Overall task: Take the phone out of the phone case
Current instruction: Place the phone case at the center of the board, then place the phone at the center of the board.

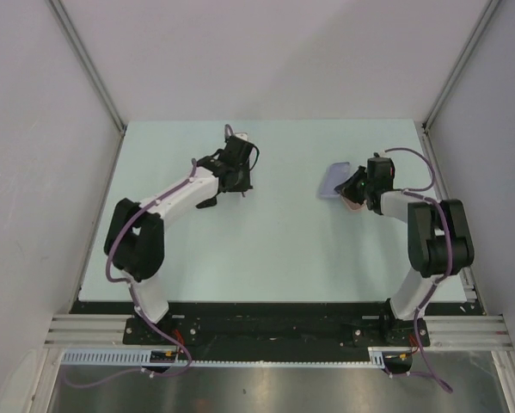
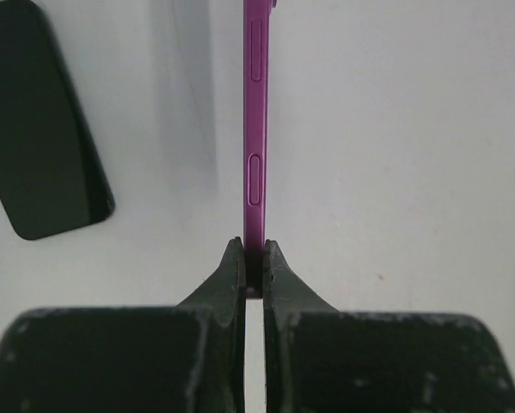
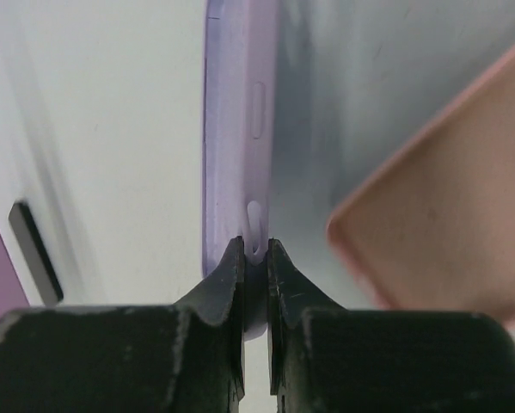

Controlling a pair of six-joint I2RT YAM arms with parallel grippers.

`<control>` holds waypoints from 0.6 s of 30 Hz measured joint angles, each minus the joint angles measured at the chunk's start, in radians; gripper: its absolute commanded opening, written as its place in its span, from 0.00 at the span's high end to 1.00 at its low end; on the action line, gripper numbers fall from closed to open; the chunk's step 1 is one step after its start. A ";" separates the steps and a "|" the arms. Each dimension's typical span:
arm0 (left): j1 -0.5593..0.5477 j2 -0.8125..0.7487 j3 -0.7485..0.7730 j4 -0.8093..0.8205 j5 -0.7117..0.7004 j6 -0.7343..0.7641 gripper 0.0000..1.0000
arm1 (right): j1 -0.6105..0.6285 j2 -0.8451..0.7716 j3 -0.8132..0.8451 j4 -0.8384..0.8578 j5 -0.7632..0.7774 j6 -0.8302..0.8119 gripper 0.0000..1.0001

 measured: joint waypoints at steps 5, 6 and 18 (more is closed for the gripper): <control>-0.001 0.167 0.158 -0.055 -0.144 0.037 1.00 | -0.027 0.173 0.133 0.029 0.020 0.027 0.00; -0.001 0.191 0.182 -0.061 -0.163 0.045 1.00 | -0.031 0.179 0.148 0.040 0.008 0.027 0.00; -0.001 0.457 0.499 -0.153 -0.332 0.151 0.75 | -0.061 -0.034 0.223 -0.198 0.138 -0.093 0.00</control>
